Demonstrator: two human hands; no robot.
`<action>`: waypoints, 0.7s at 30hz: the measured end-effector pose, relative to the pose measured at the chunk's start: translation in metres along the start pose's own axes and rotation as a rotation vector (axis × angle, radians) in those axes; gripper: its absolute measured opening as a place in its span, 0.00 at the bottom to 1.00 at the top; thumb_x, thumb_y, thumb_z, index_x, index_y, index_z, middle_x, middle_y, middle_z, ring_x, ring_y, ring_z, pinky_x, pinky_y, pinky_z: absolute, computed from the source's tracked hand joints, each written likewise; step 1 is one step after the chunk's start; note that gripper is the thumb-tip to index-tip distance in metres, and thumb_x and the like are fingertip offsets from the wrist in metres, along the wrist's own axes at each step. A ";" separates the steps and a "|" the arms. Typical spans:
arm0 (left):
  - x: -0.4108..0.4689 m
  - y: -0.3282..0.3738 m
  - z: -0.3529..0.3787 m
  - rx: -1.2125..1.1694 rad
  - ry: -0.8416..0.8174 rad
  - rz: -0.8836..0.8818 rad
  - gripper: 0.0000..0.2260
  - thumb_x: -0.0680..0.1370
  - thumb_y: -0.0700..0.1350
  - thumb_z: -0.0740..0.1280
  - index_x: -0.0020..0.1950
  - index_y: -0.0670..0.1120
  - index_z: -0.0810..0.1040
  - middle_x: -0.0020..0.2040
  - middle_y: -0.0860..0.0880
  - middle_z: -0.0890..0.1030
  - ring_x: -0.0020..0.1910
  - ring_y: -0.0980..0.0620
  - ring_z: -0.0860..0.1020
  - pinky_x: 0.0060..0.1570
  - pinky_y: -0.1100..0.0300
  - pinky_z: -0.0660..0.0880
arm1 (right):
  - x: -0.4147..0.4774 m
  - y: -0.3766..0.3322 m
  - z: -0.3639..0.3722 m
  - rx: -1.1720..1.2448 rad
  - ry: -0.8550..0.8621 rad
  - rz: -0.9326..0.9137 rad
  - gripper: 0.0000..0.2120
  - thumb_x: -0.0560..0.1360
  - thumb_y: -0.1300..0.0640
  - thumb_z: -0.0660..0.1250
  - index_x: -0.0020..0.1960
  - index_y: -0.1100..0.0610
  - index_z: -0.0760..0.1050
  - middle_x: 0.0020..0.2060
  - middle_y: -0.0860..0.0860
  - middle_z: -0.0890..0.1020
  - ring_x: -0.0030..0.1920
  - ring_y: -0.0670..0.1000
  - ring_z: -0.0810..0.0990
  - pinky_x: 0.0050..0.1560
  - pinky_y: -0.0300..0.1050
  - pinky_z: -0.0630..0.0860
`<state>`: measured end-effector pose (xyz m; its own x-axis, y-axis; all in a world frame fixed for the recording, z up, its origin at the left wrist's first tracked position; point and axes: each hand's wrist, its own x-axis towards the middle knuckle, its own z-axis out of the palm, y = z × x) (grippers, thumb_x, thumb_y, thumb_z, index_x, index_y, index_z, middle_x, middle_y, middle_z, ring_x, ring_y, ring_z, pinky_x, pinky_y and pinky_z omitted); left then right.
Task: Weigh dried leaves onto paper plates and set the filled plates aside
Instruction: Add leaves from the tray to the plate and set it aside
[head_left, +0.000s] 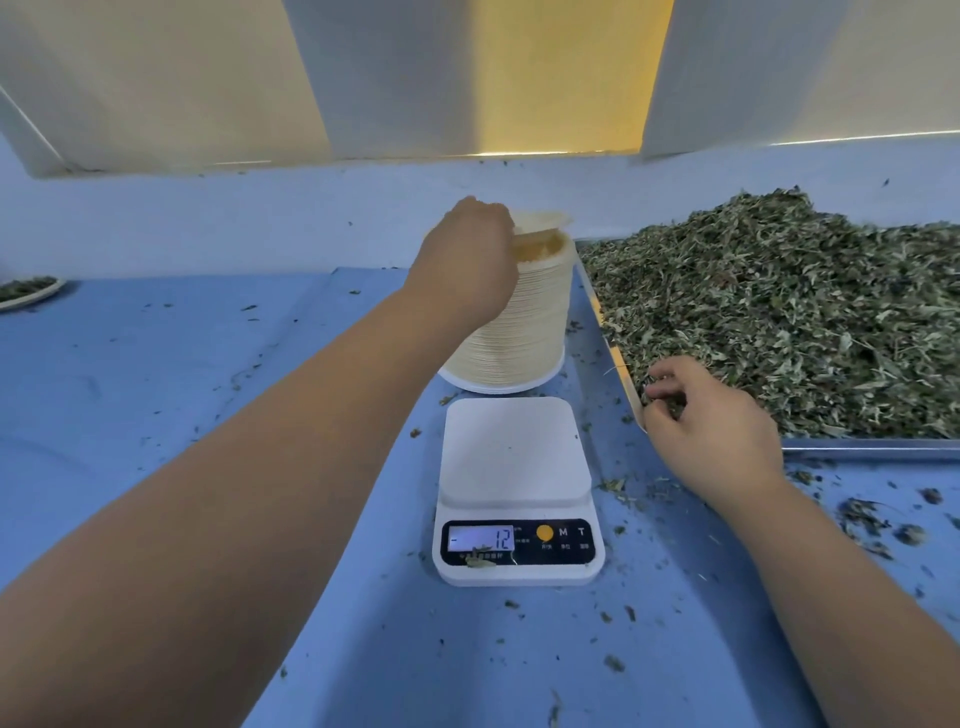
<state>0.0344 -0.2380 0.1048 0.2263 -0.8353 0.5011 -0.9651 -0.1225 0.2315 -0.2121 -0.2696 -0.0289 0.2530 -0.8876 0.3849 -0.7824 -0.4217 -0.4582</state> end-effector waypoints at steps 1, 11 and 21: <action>-0.002 -0.001 0.001 0.052 0.030 0.016 0.10 0.82 0.35 0.58 0.58 0.41 0.76 0.52 0.45 0.75 0.51 0.45 0.73 0.69 0.47 0.65 | 0.000 0.000 0.000 -0.002 -0.001 0.001 0.16 0.79 0.51 0.62 0.67 0.44 0.69 0.54 0.38 0.81 0.36 0.42 0.76 0.33 0.43 0.70; -0.041 0.003 0.006 -0.079 0.056 0.194 0.11 0.87 0.39 0.53 0.62 0.38 0.73 0.63 0.39 0.74 0.76 0.39 0.65 0.67 0.40 0.68 | 0.000 -0.002 -0.001 0.045 0.026 -0.022 0.17 0.78 0.51 0.62 0.66 0.45 0.69 0.51 0.36 0.80 0.36 0.45 0.78 0.34 0.44 0.72; -0.103 0.048 0.002 0.004 0.224 0.399 0.13 0.84 0.41 0.55 0.57 0.38 0.79 0.53 0.40 0.78 0.52 0.37 0.75 0.53 0.41 0.71 | 0.005 -0.026 -0.031 1.473 -0.050 0.319 0.16 0.80 0.46 0.62 0.60 0.56 0.76 0.42 0.56 0.86 0.42 0.55 0.85 0.38 0.46 0.78</action>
<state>-0.0356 -0.1588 0.0629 -0.1406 -0.6814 0.7183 -0.9830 0.1824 -0.0194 -0.2083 -0.2572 0.0093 0.2294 -0.9677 0.1043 0.4401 0.0076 -0.8979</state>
